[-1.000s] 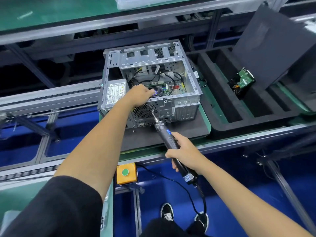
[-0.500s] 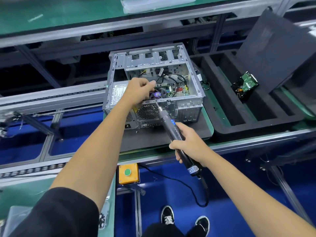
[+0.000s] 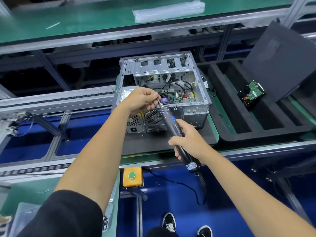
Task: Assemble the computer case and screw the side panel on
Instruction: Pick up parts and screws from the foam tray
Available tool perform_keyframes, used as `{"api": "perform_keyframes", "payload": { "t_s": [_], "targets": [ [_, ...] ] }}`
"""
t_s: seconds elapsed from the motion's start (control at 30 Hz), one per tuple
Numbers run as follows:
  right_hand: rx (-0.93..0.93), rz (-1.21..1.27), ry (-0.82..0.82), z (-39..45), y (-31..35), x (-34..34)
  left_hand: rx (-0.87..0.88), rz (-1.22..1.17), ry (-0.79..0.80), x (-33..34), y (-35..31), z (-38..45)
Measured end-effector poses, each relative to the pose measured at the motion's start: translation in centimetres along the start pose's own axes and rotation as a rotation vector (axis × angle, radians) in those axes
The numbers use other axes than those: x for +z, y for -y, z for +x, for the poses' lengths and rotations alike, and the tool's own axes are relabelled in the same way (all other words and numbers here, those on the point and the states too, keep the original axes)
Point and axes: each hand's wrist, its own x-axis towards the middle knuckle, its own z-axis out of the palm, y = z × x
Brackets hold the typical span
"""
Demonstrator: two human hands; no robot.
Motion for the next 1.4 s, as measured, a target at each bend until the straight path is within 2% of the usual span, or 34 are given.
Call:
{"api": "perform_keyframes", "payload": {
  "t_s": [0.37,0.67,0.87,1.3,1.4],
  "targets": [
    [0.016,0.009,-0.019,0.1,0.2,-0.4,0.009,-0.109,-0.121,1.5,0.5,0.4],
    [0.000,0.027,-0.035,-0.2,0.3,-0.4,0.015,-0.142,-0.114,2.3,0.5,0.4],
    [-0.039,0.076,-0.058,-0.2,0.7,-0.2,0.049,-0.275,-0.190,3.8,0.3,0.4],
    [-0.038,0.122,-0.063,-1.0,1.0,-1.0,-0.021,-0.142,-0.097,4.7,-1.2,0.7],
    [-0.041,0.116,-0.072,-1.2,1.0,-1.5,-0.047,-0.119,-0.033,4.4,-1.5,0.8]
  ]
}}
